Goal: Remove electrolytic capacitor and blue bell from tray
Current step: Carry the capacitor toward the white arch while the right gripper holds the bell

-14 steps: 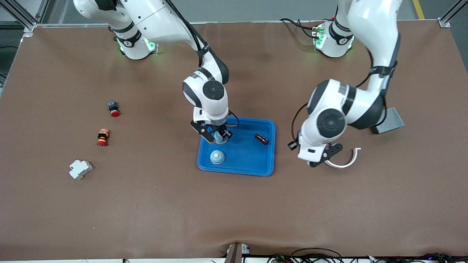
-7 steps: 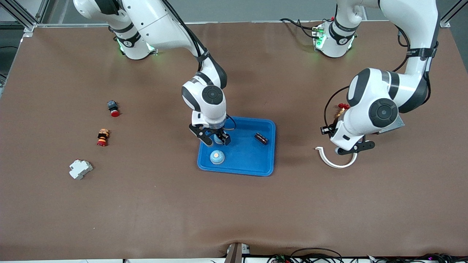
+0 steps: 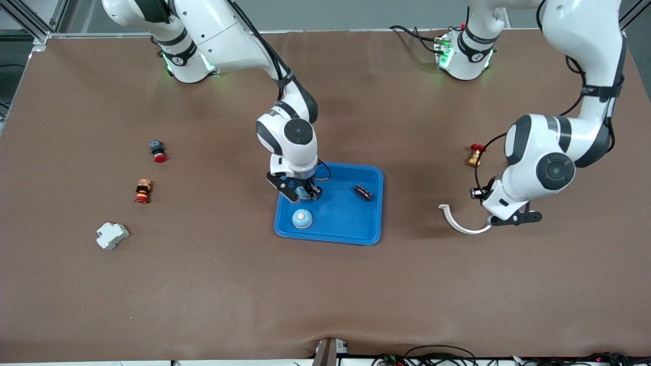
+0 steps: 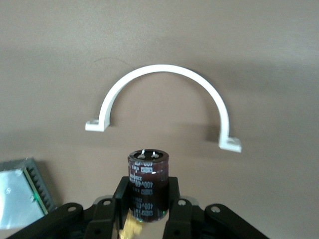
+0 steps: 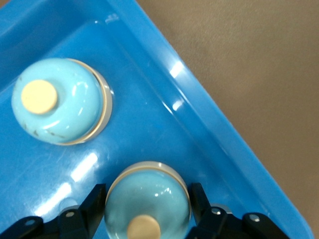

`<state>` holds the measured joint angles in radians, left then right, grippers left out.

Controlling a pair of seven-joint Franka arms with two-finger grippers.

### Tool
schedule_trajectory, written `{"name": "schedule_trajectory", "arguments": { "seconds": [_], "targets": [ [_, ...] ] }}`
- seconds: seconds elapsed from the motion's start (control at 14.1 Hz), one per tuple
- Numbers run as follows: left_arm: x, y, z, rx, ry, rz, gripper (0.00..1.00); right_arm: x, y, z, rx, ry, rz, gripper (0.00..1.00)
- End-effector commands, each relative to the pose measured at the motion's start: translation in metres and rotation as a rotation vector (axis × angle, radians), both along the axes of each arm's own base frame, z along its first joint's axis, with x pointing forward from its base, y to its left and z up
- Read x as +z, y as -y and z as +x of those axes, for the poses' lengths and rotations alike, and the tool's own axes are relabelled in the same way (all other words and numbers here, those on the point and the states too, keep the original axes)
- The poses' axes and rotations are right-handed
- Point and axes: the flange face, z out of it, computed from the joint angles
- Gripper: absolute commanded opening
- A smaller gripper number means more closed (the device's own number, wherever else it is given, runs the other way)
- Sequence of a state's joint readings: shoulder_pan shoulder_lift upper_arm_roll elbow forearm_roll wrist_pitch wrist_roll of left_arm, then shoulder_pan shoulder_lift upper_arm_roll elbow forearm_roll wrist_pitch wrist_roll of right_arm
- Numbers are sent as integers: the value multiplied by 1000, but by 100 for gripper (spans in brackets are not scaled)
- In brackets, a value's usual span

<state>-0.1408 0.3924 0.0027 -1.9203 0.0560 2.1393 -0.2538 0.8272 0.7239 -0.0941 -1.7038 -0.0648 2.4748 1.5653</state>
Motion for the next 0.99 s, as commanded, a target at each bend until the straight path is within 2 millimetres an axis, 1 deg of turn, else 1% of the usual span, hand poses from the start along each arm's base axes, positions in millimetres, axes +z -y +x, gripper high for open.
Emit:
{"name": "schedule_trajectory", "arguments": {
  "seconds": [0.0,0.07,0.14,0.21,0.28,0.42,0.5,0.57,0.64,0.71,0.78,0.85,0.92],
  "targets": [
    [-11,4,-3,-35,38,9,7,1,-9,-5,-2,19,-6,78],
    [-22,4,-6,-27,55,6,7,0,-9,-5,-2,19,-6,59],
    [-29,5,-7,-23,72,2,7,2,-8,-2,-7,20,-3,15],
    [-37,5,-9,-19,80,0,7,5,-7,1,-12,24,2,0],
    [-40,6,-9,-12,83,0,7,11,-6,6,-15,30,8,0],
    [-50,8,-10,-12,68,2,7,18,-5,10,-10,35,12,0],
    [-54,9,-11,-12,61,3,7,26,-6,15,-10,40,14,0],
    [-55,9,-12,-13,59,3,7,36,1,19,1,29,1,0],
    [-58,10,-13,-15,53,4,7,61,9,22,39,4,-24,0],
    [-62,9,-13,-13,47,5,7,88,23,28,72,-24,-44,0],
    [-66,9,-14,-13,41,6,7,107,35,30,108,-43,-57,0],
    [-68,8,-15,-12,37,7,7,122,53,30,139,-56,-63,0],
    [-71,8,-15,-12,32,7,7,130,77,30,172,-68,-66,0]
  ]
}}
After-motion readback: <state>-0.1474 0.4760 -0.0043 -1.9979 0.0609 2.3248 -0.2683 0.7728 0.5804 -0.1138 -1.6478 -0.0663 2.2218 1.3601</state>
